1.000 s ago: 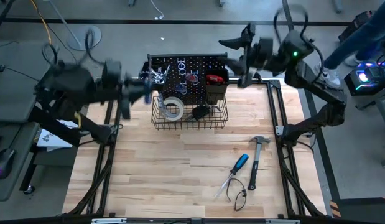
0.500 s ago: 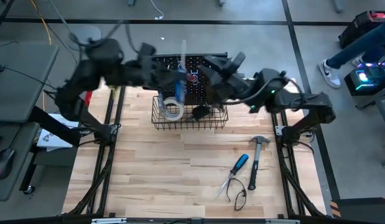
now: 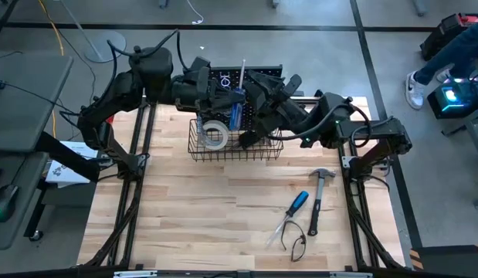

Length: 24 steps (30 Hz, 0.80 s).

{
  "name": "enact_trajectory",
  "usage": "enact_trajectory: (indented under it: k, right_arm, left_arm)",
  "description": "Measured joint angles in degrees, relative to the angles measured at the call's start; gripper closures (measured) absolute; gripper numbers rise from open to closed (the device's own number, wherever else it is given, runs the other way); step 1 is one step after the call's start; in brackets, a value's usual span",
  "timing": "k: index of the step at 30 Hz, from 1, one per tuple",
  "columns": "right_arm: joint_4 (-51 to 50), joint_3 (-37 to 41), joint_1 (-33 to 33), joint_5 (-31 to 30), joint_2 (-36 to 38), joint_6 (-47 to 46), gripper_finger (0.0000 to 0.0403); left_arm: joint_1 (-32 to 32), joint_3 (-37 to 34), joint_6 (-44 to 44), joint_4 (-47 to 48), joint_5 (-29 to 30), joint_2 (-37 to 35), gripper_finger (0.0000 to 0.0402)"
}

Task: Hang tools onto peg board
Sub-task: Hang the blue transparent screwdriver on the peg board

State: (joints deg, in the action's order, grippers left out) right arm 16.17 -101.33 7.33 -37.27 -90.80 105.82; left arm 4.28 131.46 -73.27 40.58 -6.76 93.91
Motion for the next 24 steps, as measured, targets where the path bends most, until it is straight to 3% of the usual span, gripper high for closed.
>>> enact_trajectory:
  k: [8,16,20,24]
  right_arm:
    - [-1.6,0.0,-0.9,5.6,-0.2,-0.8,0.0194]
    - [-1.9,0.0,-2.1,6.4,-2.9,-2.1,0.02]
    - [-1.7,0.0,-2.5,5.7,-3.1,-2.4,0.0239]
    - [2.2,0.0,-2.4,2.9,-3.1,-2.3,0.0315]
  left_arm:
    - [-0.7,0.0,-0.1,1.6,0.7,0.0,0.0331]
    - [-0.8,-0.4,-0.3,1.8,1.3,0.0,0.0331]
    - [-0.7,-0.5,-0.4,3.2,1.1,0.0,0.0331]
    - [-0.7,-0.5,-0.1,3.1,1.3,0.0,0.0331]
